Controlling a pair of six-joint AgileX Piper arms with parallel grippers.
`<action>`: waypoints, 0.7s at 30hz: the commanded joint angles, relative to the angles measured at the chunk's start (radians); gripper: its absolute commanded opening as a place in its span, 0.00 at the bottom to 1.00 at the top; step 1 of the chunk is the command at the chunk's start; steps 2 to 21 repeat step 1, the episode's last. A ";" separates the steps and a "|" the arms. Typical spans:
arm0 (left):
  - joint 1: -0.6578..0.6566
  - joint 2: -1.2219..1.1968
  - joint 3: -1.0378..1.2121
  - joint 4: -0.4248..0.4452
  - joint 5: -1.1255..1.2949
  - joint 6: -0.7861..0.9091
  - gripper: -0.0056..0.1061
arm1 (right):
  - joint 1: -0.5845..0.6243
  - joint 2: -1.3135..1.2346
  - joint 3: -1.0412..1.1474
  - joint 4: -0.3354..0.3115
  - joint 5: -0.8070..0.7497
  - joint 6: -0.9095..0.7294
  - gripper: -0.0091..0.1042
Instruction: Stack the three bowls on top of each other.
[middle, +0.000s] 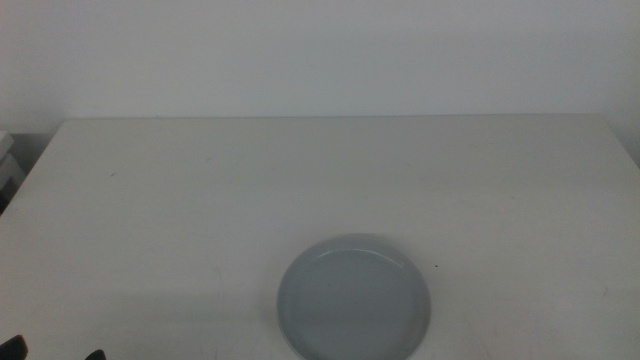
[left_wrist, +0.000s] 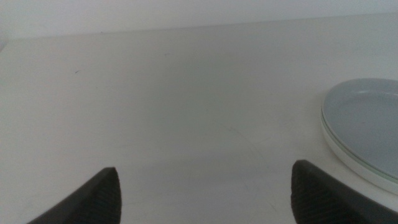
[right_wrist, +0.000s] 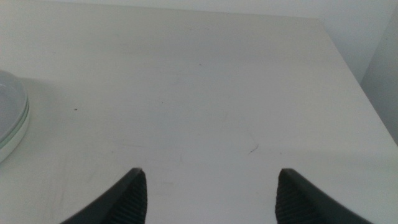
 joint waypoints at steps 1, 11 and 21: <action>0.000 -0.014 -0.003 -0.007 -0.069 -0.006 0.99 | -0.007 -0.027 -0.002 -0.012 -0.078 -0.012 0.54; 0.000 -0.014 -0.003 -0.007 -0.069 -0.006 0.99 | -0.007 -0.027 -0.002 -0.012 -0.078 -0.012 0.54; 0.000 -0.014 -0.003 -0.007 -0.069 -0.006 0.99 | -0.007 -0.027 -0.002 -0.012 -0.078 -0.012 0.54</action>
